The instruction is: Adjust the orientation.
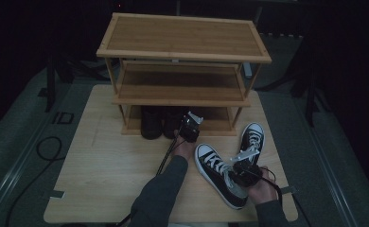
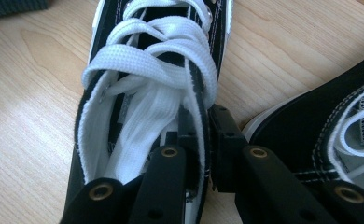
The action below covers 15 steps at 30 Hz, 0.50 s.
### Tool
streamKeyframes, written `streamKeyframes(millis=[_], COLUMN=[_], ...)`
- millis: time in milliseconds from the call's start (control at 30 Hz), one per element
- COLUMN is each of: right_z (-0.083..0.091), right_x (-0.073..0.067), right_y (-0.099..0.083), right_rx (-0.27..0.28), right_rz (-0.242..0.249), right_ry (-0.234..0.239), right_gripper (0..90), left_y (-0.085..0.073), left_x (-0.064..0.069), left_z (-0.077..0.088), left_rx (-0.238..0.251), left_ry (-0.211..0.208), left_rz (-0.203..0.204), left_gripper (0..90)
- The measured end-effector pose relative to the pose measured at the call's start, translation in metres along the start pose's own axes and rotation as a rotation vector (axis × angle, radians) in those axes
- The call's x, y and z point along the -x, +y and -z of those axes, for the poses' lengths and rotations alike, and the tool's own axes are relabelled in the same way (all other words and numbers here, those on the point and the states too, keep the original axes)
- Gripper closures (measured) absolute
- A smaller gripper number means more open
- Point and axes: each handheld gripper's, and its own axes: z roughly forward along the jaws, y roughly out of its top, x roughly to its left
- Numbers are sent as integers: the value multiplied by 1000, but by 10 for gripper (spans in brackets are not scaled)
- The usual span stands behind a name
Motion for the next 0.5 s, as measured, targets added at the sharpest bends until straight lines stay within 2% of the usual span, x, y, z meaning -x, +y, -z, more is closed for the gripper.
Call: streamKeyframes(millis=[267, 400, 500], right_z=[-4, -3, -3], right_x=[0, 0, 1], right_y=[1, 2, 2], right_rx=[3, -6, 0], right_rz=[-17, -20, -41], right_ry=[-8, -16, -10], right_gripper=[834, 877, 882], left_y=[0, 0, 0], left_x=[0, 0, 0], left_z=[0, 0, 0], left_rx=[0, 0, 0], left_ry=[0, -1, -1], left_rz=[0, 0, 1], left_gripper=[898, 898, 898])
